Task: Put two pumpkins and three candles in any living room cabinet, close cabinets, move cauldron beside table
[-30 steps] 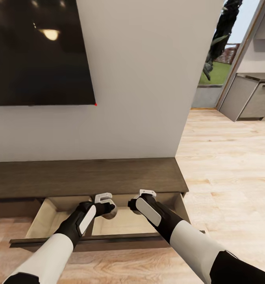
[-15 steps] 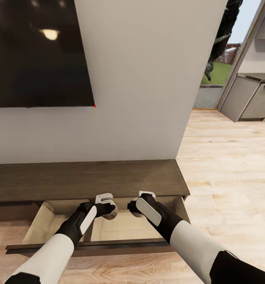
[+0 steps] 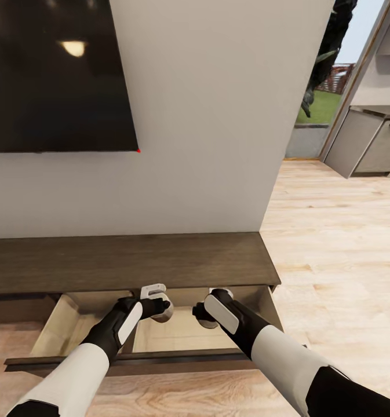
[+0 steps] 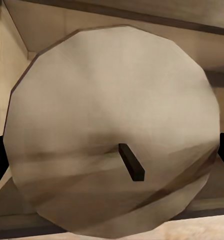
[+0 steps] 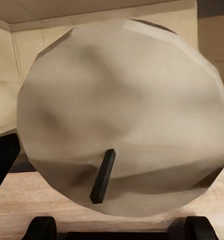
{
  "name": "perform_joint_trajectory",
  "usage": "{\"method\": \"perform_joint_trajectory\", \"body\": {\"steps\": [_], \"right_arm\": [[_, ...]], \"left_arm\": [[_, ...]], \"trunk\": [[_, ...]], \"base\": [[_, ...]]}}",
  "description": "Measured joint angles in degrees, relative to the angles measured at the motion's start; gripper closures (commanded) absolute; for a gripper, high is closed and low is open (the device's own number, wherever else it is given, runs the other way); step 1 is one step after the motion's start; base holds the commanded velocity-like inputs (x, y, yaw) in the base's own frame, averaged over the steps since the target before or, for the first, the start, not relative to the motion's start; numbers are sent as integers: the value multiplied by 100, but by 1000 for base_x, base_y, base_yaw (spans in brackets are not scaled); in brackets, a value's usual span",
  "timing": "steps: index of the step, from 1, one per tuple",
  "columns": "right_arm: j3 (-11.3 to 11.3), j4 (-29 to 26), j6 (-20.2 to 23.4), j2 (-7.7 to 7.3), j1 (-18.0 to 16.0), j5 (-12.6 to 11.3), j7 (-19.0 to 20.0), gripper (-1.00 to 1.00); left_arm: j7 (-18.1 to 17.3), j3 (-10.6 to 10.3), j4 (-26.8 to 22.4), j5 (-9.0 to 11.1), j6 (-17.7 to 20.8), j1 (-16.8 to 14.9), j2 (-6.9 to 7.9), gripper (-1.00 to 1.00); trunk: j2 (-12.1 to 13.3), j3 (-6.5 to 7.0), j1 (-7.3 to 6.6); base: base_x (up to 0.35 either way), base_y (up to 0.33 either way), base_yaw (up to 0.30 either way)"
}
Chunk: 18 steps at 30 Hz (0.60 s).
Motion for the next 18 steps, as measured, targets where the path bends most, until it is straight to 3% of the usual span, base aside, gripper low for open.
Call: {"method": "perform_joint_trajectory", "body": {"steps": [9, 18], "right_arm": [[5, 190, -312, 11, 0, 60, 219, 100], [83, 360, -718, 47, 7, 67, 722, 100]], "left_arm": [[0, -9, 147, 6, -279, 0, -7, 100], [-1, -30, 245, -6, -348, 0, -26, 100]], "trunk": [[-361, -162, 198], [-722, -323, 395]], "base": [[0, 0, 0], [0, 0, 0]]}}
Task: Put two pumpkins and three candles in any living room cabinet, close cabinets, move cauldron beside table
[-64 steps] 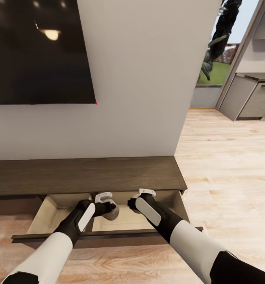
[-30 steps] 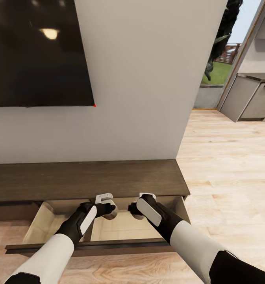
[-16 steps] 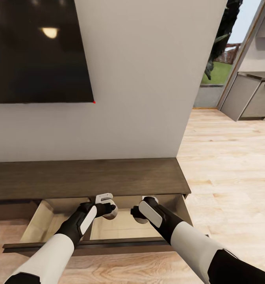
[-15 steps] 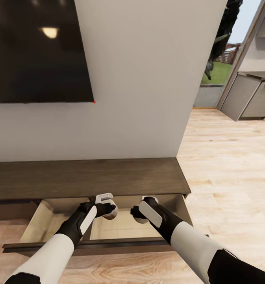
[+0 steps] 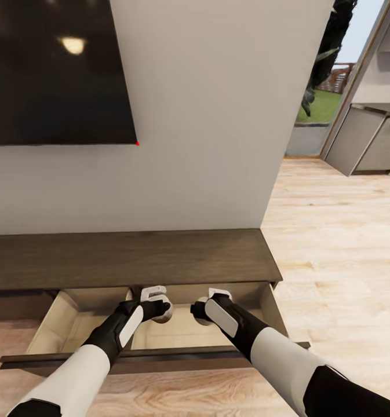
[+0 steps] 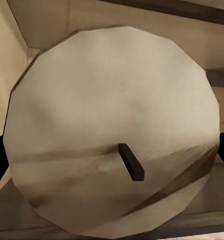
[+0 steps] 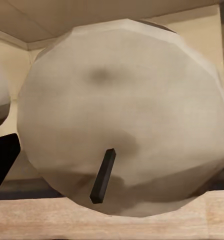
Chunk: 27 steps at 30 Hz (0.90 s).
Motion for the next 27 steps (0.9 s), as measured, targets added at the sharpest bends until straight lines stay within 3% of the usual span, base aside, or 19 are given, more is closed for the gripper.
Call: {"method": "perform_joint_trajectory", "body": {"steps": [5, 27], "right_arm": [[121, 25, -114, 24, 0, -11, 35, 100], [132, 18, -201, 50, 0, 0, 178, 100]], "left_arm": [[0, -9, 2, -4, -3, 0, -73, 100], [12, -78, 170, -22, -511, 0, -81, 100]], "trunk": [[-201, -90, 110], [-1083, -485, 593]], "base": [[0, 0, 0], [0, 0, 0]]}}
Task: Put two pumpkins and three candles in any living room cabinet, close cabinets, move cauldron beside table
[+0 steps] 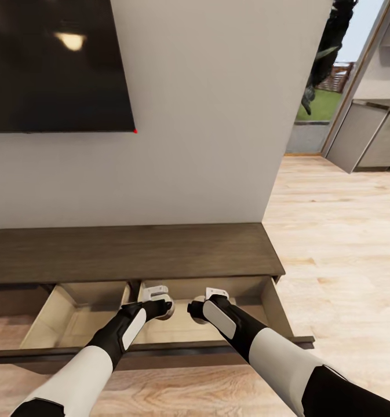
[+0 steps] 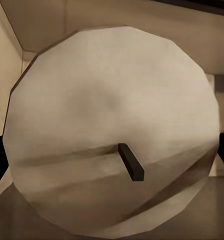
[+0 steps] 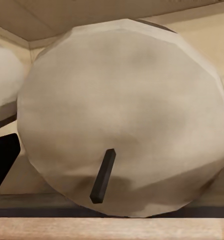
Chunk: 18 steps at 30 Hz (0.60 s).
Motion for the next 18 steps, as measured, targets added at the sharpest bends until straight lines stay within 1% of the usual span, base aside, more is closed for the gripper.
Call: {"method": "perform_joint_trajectory", "body": {"steps": [3, 6, 7, 9, 18], "right_arm": [[0, 0, -37, 0, 0, -1, 5, 100], [0, -1, -43, 0, 0, -5, 8, 100], [0, -5, -42, 0, 0, -5, 8, 100], [0, -7, -38, 0, 0, -6, 10, 100], [-1, -30, -7, -8, 0, 2, 4, 100]], "left_arm": [[57, 4, 0, -11, -65, -1, 0, 100], [405, -6, 82, -12, -261, 1, -22, 100], [555, -21, 156, 1, -322, 2, -65, 100], [664, -31, 210, 2, -367, 1, -100, 100], [737, -37, 247, 0, -397, 0, -124, 100]], "trunk": [[-120, -54, 66], [-241, -108, 132], [-281, -126, 154], [-361, -162, 198], [-722, -323, 396]], "base": [[0, 0, 0], [0, 0, 0], [0, 0, 0], [0, 0, 0], [0, 0, 0]]}}
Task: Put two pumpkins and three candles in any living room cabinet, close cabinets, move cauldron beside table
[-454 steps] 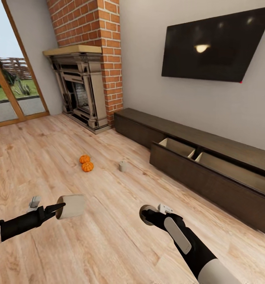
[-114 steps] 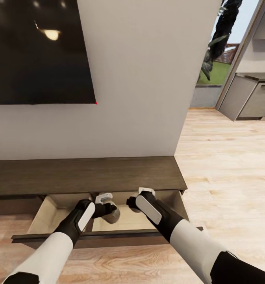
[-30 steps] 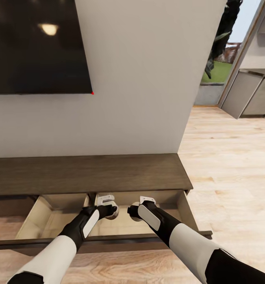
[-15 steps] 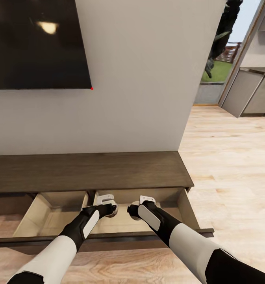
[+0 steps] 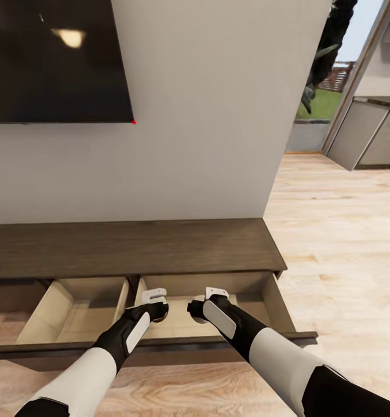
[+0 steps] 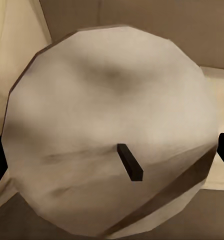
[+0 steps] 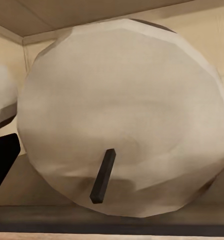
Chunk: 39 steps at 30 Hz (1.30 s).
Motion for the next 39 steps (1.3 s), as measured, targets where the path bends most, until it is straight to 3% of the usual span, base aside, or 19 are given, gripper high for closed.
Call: {"method": "perform_joint_trajectory", "body": {"steps": [20, 39], "right_arm": [[18, -24, -37, -1, 0, 1, 10, 100], [28, -36, -40, 0, -2, 2, 14, 100]], "left_arm": [[-56, 0, 1, 14, 16, 0, 3, 100], [-72, -10, 0, 15, 21, -1, -1, 100]], "trunk": [[-802, -359, 439], [-804, -359, 439]], "base": [[0, 0, 0], [32, 0, 0]]}}
